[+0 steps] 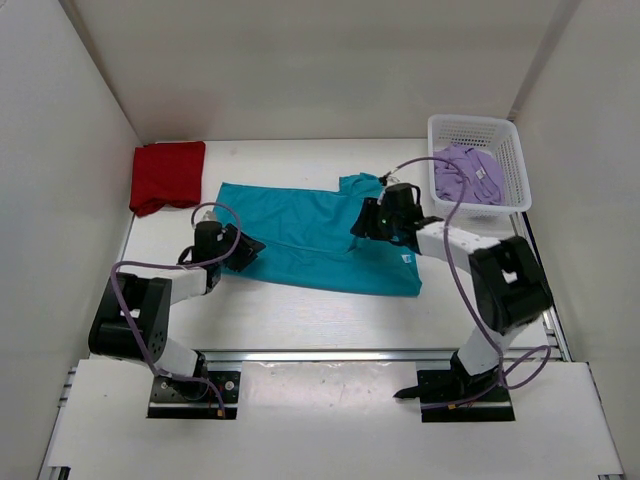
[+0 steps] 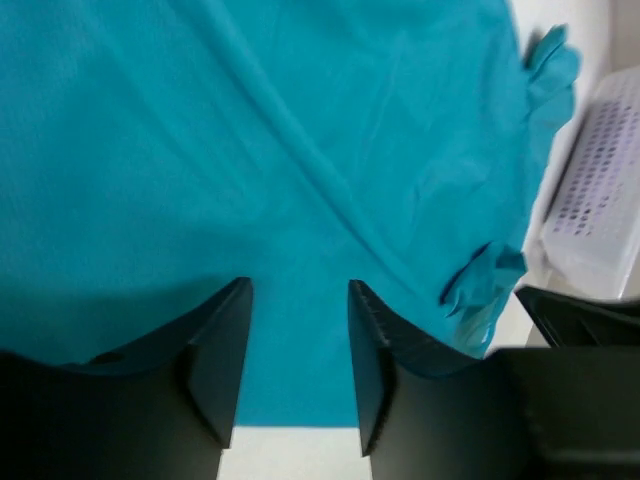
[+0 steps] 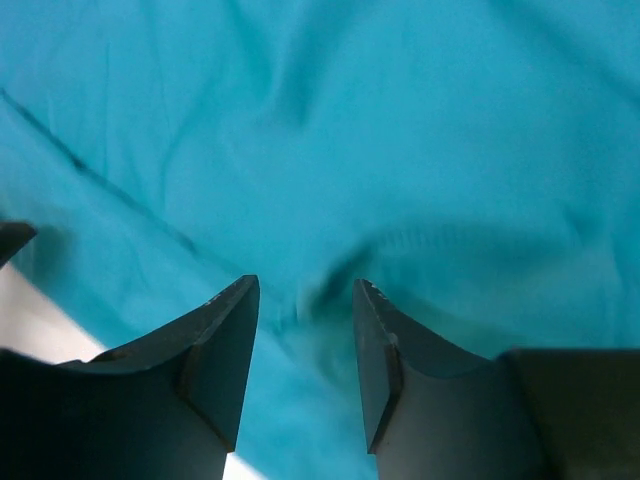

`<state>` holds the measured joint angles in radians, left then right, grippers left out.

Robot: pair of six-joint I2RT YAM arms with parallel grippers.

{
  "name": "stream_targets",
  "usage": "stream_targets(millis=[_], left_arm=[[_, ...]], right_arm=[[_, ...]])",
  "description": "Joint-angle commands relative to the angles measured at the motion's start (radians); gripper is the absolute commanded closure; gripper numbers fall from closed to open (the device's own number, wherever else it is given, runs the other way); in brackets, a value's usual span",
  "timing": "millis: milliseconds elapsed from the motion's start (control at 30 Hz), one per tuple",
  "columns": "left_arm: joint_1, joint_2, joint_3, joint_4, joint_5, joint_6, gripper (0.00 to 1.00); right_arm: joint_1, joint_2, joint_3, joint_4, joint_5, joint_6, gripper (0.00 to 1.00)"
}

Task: Fold and stack the t-shirts
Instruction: Fold the flattened tshirt in 1/3 of the way

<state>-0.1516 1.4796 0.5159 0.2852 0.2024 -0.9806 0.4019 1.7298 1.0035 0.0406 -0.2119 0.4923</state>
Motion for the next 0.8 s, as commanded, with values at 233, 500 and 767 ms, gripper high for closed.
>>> stream_targets(millis=[233,500,767], left_arm=[[-0.034,-0.004,-0.028,0.032,0.023,0.043,0.54],[-0.026,-0.013,-0.056,0.055,0.023,0.031,0.57],[0.001,-0.021,-0.086,0.1,0.054,-0.004,0.57]], right_arm=[[-0.014,-0.124,-0.163,0.062,-0.032,-0.009,1.0],[0.017,0.023,-0.033,0.016,-0.026,-0.02,0.94],[0.04,0.212,0.208,-0.07,-0.092,-0.015,0.93]])
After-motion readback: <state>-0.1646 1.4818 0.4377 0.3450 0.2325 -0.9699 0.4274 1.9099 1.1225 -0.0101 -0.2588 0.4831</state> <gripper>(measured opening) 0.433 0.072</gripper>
